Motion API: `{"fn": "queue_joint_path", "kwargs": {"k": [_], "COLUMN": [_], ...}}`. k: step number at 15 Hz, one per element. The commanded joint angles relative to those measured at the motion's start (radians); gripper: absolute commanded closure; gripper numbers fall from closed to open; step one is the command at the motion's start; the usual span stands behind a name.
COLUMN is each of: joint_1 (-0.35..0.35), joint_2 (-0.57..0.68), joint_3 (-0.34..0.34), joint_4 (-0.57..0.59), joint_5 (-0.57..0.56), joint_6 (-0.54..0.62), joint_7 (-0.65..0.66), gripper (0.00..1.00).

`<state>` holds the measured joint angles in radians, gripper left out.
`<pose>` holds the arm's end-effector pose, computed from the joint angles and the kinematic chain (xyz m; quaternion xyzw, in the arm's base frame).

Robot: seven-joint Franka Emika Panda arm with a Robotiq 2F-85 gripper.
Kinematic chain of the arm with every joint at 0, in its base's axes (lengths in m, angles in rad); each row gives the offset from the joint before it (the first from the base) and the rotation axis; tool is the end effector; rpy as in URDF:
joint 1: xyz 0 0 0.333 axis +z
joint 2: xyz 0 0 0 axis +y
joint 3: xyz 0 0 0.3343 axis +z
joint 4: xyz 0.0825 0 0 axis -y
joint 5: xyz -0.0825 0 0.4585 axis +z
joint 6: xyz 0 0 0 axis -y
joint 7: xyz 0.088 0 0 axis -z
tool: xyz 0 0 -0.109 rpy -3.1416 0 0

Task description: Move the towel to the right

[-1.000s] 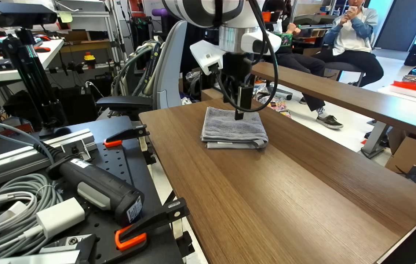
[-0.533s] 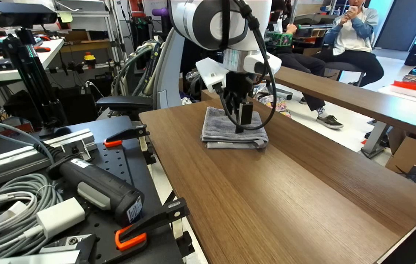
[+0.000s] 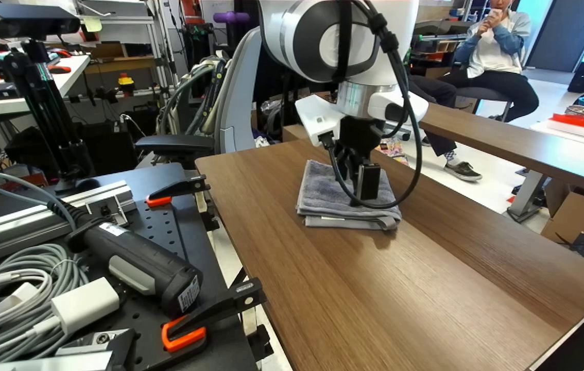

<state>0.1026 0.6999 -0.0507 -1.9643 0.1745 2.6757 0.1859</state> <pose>0.6510 0.0275 0.0588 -0.9901 0.1382 -0.0043 0.0241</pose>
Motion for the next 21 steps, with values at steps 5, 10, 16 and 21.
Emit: {"fn": "queue_joint_path", "kwargs": {"k": [5, 10, 16, 21], "joint_1": [-0.179, -0.284, -0.315, -0.297], "joint_2": [0.003, 0.006, -0.092, -0.295], "joint_3": [-0.050, -0.078, -0.051, -0.018], "joint_4": [0.037, 0.070, 0.016, -0.117], "joint_5": [-0.004, 0.003, 0.020, 0.009], "joint_6": [-0.122, -0.174, -0.159, -0.161], "joint_7": [-0.027, -0.044, -0.078, -0.151], "gripper": [0.00, 0.00, 0.00, 0.00]}}
